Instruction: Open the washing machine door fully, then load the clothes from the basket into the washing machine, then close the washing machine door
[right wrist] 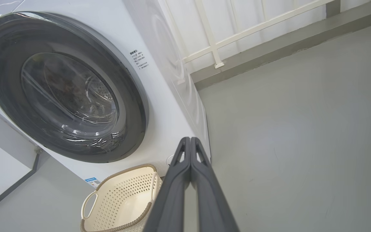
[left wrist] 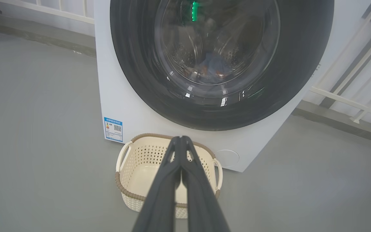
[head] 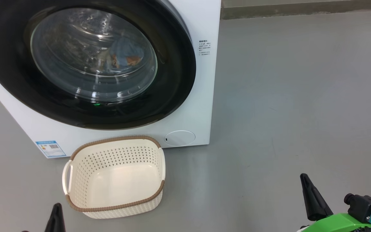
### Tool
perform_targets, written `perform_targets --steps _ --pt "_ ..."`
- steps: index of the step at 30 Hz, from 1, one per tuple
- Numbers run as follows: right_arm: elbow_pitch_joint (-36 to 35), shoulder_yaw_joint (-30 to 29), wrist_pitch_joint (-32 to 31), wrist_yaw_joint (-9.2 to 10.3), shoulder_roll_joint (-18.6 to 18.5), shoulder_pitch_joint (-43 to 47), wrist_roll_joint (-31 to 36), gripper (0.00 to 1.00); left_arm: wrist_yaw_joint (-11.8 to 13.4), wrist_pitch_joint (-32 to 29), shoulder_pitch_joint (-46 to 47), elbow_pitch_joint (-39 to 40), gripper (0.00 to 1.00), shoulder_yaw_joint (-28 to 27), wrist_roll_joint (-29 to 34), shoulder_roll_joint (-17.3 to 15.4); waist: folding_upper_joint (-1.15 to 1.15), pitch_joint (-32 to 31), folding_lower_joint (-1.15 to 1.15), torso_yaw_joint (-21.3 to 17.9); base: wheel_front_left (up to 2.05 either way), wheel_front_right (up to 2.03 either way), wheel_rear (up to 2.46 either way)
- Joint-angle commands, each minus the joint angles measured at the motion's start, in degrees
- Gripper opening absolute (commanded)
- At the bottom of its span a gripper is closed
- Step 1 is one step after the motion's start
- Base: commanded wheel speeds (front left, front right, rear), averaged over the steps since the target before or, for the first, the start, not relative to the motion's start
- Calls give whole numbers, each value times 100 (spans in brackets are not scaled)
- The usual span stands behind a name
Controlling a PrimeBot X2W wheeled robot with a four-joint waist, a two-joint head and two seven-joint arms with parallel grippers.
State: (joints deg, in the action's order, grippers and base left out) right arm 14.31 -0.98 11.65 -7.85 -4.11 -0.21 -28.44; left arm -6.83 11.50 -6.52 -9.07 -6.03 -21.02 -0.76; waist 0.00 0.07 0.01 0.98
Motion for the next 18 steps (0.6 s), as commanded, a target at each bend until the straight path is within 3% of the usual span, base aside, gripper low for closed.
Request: perform_targets --steps 1,18 --pt "-128 -31 -38 6 -27 -185 -146 0 -11 -43 230 104 0 -38 -172 -78 0 0 -1 -2 0 0 0" --pt "-111 -117 -327 11 -3 -252 -1153 0 -20 -325 397 7 0 -38 -1296 -99 0 2 -1 -17 0 0 0"
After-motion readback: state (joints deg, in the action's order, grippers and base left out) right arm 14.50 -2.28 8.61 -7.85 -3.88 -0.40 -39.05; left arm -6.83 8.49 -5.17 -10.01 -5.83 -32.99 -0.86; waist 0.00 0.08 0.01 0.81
